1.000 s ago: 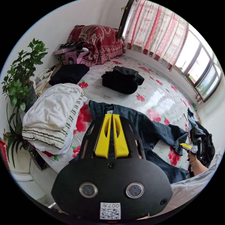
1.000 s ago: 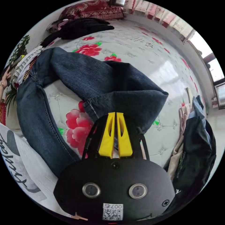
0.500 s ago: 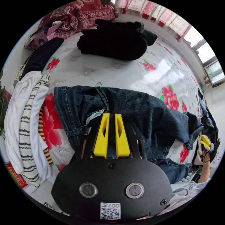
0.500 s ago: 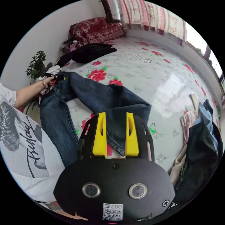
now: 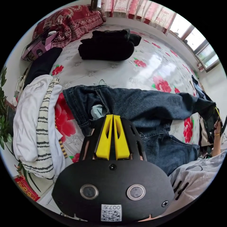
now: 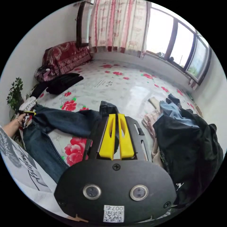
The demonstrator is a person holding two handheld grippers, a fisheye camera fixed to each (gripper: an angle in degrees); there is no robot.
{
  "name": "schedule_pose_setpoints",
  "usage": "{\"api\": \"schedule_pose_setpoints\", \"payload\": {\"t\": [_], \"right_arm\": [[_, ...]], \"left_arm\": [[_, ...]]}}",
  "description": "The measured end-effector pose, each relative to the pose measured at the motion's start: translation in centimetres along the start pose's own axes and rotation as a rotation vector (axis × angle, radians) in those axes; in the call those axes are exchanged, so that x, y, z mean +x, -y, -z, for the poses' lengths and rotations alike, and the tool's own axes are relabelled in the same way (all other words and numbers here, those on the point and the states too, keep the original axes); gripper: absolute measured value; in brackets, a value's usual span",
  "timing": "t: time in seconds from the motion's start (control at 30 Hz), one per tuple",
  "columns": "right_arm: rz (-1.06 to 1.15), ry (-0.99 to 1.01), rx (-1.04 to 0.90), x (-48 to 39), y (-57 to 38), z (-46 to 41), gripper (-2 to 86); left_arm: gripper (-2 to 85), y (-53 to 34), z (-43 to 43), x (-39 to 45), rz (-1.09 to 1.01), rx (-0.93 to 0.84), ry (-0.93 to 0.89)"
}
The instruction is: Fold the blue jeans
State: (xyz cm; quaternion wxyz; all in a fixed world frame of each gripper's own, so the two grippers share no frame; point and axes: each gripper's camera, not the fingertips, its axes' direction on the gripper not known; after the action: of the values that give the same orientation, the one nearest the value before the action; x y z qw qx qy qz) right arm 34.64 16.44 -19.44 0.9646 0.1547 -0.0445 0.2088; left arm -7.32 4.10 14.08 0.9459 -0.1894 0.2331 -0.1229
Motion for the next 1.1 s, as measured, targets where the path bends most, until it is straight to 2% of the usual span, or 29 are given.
{"api": "schedule_pose_setpoints", "payload": {"t": [0.1, 0.17, 0.2, 0.3, 0.4, 0.47, 0.5, 0.57, 0.6, 0.73, 0.8, 0.9, 1.03, 1.1], "right_arm": [[-0.176, 0.077, 0.164, 5.8, 0.3, 8.9, 0.0], [-0.228, 0.135, 0.240, 7.7, 0.1, 12.8, 0.0], [-0.219, 0.163, 0.296, 8.1, -0.1, 15.1, 0.0], [-0.158, 0.129, 0.308, 8.2, 0.1, 17.5, 0.0], [-0.189, 0.125, 0.187, 9.3, 0.4, 14.7, 0.0], [-0.227, 0.130, 0.048, 10.0, 0.6, 11.1, 0.0], [-0.227, 0.127, -0.016, 10.0, 0.8, 8.9, 0.0], [-0.203, 0.113, -0.058, 9.4, 1.5, 6.7, 0.0], [-0.144, 0.077, -0.055, 8.4, 2.1, 6.3, 0.0], [0.018, -0.124, -0.038, 6.0, 1.2, 4.0, -0.1], [-0.023, -0.218, -0.150, 6.2, -1.4, -0.2, -0.1], [-0.070, -0.203, -0.308, 6.6, -3.1, -4.7, -0.2], [0.087, -0.229, -0.203, 3.7, 1.1, -4.2, -0.1], [0.219, -0.261, -0.080, 0.9, 4.1, -2.0, -0.1]], "left_arm": [[-0.9, -1.9, 0.7, 0.6, -0.065, 0.007, -0.007], [-0.8, -2.5, 2.6, 0.9, -0.101, 0.078, -0.032], [-0.7, -2.5, 3.2, 0.9, -0.103, 0.104, -0.039], [0.2, -1.5, 5.7, 0.4, -0.108, 0.214, -0.125], [4.2, 1.8, 4.3, 0.4, -0.139, 0.202, -0.213], [5.5, 5.2, -0.7, 1.2, -0.162, 0.055, -0.255], [5.7, 5.9, -2.3, 1.4, -0.156, 0.006, -0.247], [2.9, 7.7, -7.8, 2.7, -0.127, -0.159, -0.104], [1.7, 7.9, -8.7, 3.0, -0.122, -0.180, -0.061], [-0.7, 8.2, -8.8, 3.2, -0.082, -0.102, -0.019], [-0.9, 7.8, -8.8, 3.3, -0.086, -0.067, -0.001], [-1.0, 7.7, -9.0, 4.0, -0.088, -0.055, 0.046], [-0.9, 8.5, -9.3, 4.6, -0.071, -0.078, 0.084], [-0.9, 8.4, -9.3, 4.3, -0.043, -0.072, 0.071]]}}
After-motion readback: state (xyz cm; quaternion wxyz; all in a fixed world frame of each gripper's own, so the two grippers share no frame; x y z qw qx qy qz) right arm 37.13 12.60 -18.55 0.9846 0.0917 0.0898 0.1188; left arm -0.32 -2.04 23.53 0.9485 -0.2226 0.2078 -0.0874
